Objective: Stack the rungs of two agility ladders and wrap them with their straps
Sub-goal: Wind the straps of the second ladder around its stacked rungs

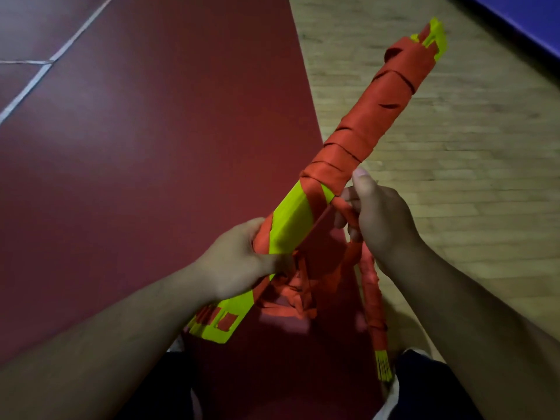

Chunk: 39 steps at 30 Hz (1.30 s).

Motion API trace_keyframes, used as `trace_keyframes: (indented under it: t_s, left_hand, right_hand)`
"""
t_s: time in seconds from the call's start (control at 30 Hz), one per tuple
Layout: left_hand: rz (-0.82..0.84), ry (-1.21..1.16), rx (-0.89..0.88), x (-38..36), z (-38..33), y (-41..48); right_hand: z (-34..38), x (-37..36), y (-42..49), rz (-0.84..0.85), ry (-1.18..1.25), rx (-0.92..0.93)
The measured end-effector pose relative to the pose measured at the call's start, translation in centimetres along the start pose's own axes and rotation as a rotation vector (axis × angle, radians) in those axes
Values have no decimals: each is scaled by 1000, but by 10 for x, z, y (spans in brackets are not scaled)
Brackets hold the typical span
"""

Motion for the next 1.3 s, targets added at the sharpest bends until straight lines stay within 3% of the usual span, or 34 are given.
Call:
trace_keyframes:
  t_s: [0.17,0.27,0.33,0.43,0.6,0.77,1.03,1.3]
  left_hand:
    - [-205,630,-185,3,2,-4]
    - [-176,671,-311,-4,1,-4]
    - [-94,593,-294,-4,2,-1]
    - [77,423,-130,1,4,1]
    - [526,-154,28,-5,2,-6]
    - [623,-379,98,-11,1,-15]
    - [261,-139,-33,-4,-1,-3]
    - [-107,364,-77,17,8,7]
  right_hand:
    - [0,-8,-6,40,-100,-76]
    - [-4,-10,-11,-5,-20,-135]
    - [-6,-9,-12,-34,45,-147]
    - [-5,-8,-12,-21,99,-124]
    - [4,-15,-18,137,267,0]
    - [14,-17,-20,279,255,156]
    - [12,-8,-13,321,98,137]
    - [15,-5,-17,366,124,170]
Point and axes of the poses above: each hand's wrist, its own y-axis towards the middle knuckle, its own x-axis out of the back of the hand, z = x × y, the point moved 3 cm from there along y, towards the middle knuckle, and after that the axes turned 4 degrees about -y, right-handed, at the moved point
